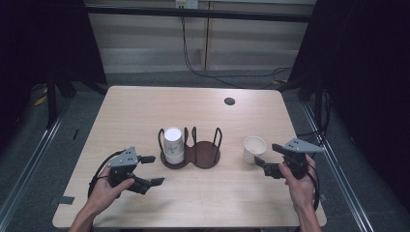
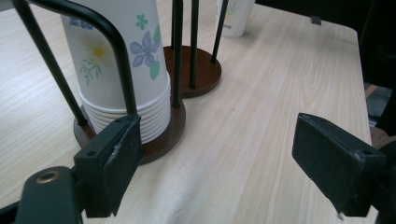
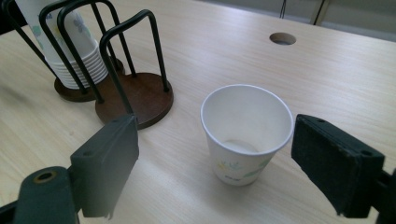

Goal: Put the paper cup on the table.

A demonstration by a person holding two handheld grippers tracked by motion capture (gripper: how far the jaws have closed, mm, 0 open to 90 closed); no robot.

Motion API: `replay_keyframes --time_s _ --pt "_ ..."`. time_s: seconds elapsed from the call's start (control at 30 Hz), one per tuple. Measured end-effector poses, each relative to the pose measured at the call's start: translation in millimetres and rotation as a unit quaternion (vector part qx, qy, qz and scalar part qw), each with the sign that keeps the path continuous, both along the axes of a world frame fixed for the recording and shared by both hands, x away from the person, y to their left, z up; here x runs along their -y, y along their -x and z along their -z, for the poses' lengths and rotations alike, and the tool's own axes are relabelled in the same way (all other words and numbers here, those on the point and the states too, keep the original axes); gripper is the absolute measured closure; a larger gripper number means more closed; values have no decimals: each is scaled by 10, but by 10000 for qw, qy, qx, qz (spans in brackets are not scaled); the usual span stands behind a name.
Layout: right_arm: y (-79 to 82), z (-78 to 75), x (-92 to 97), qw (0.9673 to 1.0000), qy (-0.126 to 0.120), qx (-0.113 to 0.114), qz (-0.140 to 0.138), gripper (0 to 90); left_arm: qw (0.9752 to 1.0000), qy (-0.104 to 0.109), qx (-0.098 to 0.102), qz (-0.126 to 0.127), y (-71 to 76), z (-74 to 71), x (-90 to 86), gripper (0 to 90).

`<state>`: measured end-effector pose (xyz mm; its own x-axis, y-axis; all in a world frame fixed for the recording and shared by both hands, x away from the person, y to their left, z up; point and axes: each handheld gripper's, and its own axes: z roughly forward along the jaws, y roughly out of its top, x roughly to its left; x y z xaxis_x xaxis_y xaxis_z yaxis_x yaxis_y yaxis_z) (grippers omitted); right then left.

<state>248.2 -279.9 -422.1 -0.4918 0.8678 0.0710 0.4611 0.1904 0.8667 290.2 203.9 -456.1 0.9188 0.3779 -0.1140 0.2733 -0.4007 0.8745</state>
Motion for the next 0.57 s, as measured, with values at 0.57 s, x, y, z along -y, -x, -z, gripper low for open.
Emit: replay_keyframes --time_s 0.57 --pt "328 545 133 9963 -454 524 505 136 9988 41 -320 -379 12 164 -77 161"
